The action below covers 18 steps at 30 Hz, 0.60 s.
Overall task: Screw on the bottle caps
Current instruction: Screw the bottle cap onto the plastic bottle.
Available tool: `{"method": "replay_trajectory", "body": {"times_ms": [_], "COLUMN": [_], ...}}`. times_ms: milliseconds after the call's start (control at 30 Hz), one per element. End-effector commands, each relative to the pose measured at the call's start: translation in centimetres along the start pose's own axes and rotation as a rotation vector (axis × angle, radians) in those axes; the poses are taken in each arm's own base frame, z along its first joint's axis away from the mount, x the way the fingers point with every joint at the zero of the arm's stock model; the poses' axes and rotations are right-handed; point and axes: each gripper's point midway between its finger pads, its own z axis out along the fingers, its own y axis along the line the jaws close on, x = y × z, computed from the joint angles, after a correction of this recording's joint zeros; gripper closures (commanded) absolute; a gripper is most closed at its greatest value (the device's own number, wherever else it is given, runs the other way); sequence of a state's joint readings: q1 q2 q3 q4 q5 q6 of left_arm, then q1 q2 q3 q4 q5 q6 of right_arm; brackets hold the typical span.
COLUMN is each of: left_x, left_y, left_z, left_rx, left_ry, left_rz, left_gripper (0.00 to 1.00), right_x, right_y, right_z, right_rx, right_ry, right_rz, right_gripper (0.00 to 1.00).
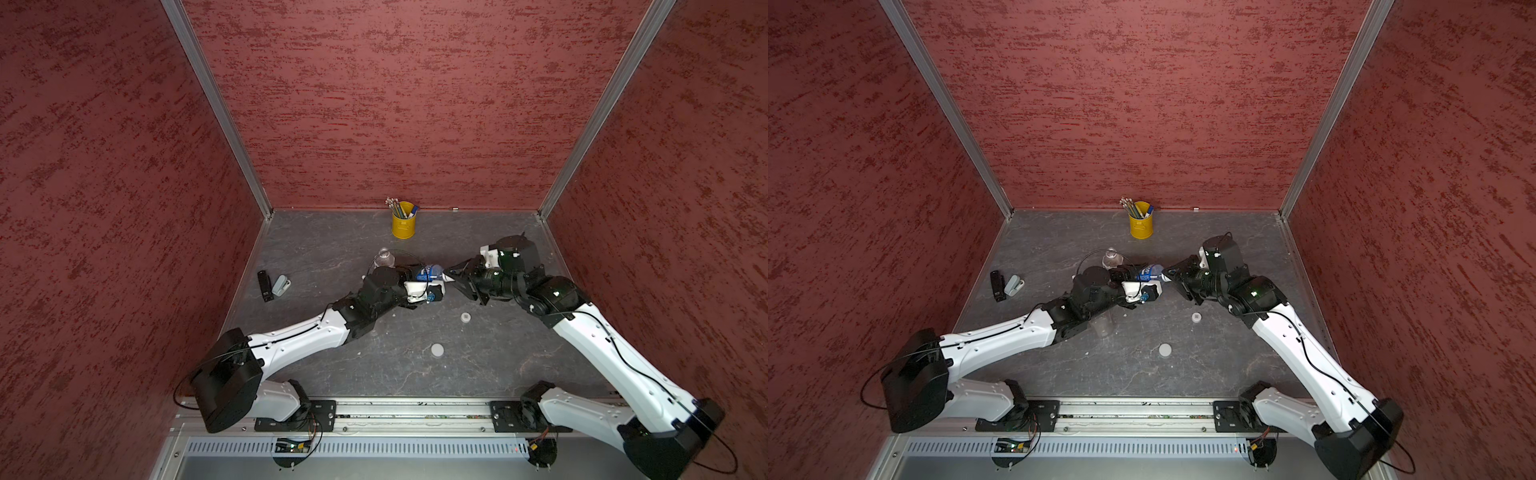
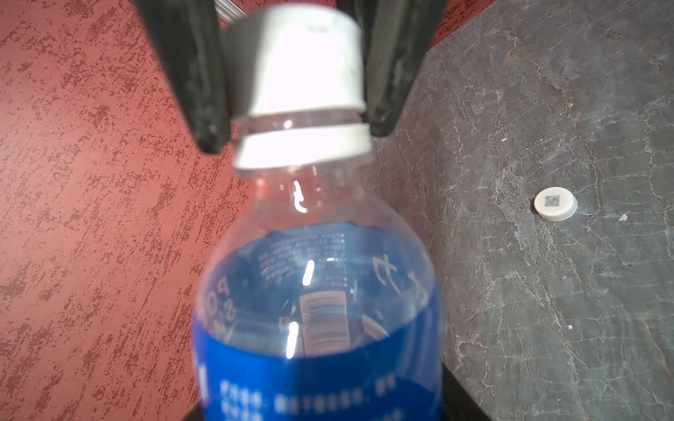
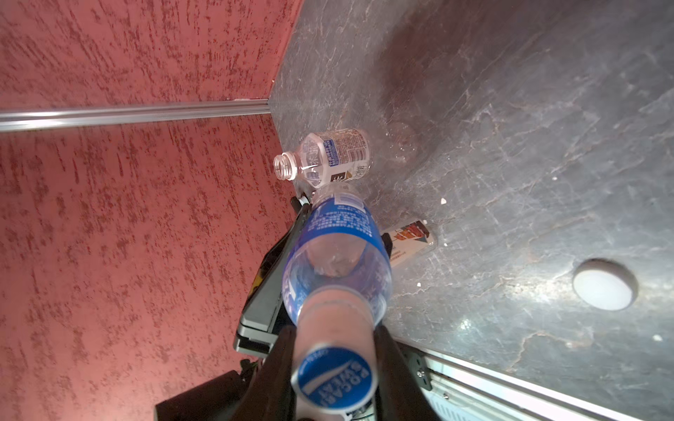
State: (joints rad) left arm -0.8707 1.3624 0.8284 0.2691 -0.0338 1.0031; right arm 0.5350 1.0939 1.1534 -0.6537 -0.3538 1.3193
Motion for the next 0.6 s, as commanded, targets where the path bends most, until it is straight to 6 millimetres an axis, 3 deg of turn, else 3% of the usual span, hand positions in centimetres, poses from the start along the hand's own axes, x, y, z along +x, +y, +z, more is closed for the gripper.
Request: {"method": "replay_trajectory", "body": {"times_ms": [0, 100, 200, 367, 567], "left_x": [-4.8, -4.2, -3.7, -3.1, -3.3], "left_y": [-1.2, -1.1, -0.8, -0.6, -0.7], "left_z": [-0.4, -0.6, -1.0, -1.8, -2.7], "left_rx": [0.075, 0.107, 0.137, 0.225, 0.296], "left_ry": [-0.182, -0.167, -0.156, -0.163, -0.195], "left_rz": [0.01, -0.041, -0.077, -0.155, -0.208], "left_gripper": [0.46, 0.47, 0.46, 0.46, 0.46], "right_x": [-1.0, -1.7, -1.7, -0.7, 1.3], "right_y": [5.9, 6.3, 7.1, 7.2, 5.1], "right_z": [-1.9, -3.8, -5.8, -8.3, -8.2], "right_rx": [-0.192, -0.17, -0.164, -0.113, -0.061], "right_ry": [-0.077, -0.131, -0.168, -0.218, -0.06], "right_rz": [-0.143, -0.391, -0.69, -1.242, -1.687], "right_gripper": [0.56, 0.4, 0.3, 0.26, 0.23]}}
